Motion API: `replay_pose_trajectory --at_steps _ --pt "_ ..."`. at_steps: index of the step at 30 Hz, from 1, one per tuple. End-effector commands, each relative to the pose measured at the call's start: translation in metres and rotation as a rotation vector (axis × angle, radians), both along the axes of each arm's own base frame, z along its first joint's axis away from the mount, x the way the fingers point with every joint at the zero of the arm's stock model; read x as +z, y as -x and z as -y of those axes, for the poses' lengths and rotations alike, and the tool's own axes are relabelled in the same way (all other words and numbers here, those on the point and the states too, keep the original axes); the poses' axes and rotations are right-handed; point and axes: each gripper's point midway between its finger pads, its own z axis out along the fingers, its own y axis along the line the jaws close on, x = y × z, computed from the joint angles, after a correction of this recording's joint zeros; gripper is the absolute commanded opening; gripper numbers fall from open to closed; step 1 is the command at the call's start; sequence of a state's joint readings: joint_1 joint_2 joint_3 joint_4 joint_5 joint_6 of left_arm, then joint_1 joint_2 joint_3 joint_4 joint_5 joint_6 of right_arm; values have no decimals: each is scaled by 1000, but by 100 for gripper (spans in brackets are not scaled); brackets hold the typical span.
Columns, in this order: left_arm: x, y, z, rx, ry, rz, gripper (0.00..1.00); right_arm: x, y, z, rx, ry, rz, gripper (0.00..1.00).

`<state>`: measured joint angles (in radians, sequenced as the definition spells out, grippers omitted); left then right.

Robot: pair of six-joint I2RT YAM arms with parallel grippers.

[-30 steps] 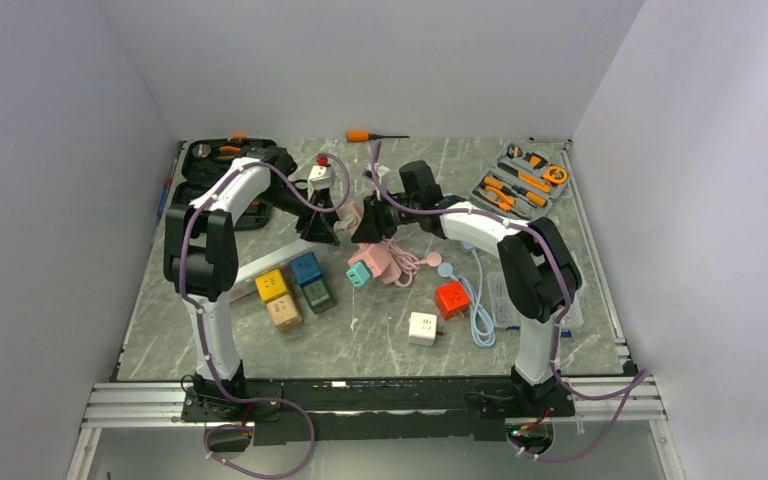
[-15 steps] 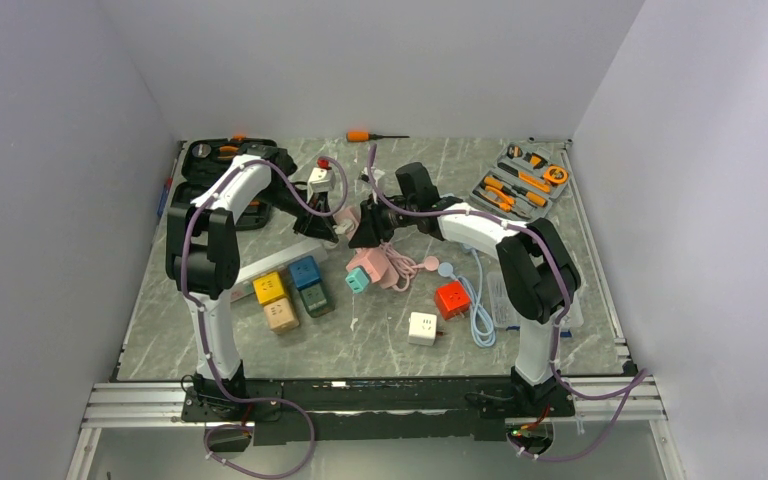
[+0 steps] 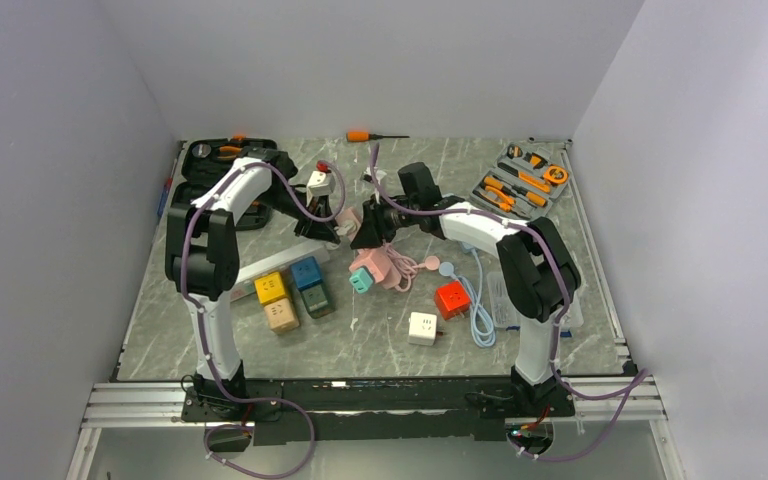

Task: Pull the plug off the socket
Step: Remove the plug from the socket.

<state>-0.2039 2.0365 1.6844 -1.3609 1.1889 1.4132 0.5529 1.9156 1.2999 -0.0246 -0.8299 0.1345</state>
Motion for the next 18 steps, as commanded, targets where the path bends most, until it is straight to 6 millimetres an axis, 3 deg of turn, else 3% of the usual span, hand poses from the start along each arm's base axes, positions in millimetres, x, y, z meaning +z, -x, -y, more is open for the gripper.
replay_pose_trajectory --at_steps 1,11,18 --pt "40 47 16 -67 74 -21 0 30 -67 14 -168 -40 154 0" --pt "44 62 22 -109 72 -1 0 12 -84 31 -291 24 188 0" --pt "47 72 19 -114 71 11 0 -9 -112 55 -429 59 159 0"
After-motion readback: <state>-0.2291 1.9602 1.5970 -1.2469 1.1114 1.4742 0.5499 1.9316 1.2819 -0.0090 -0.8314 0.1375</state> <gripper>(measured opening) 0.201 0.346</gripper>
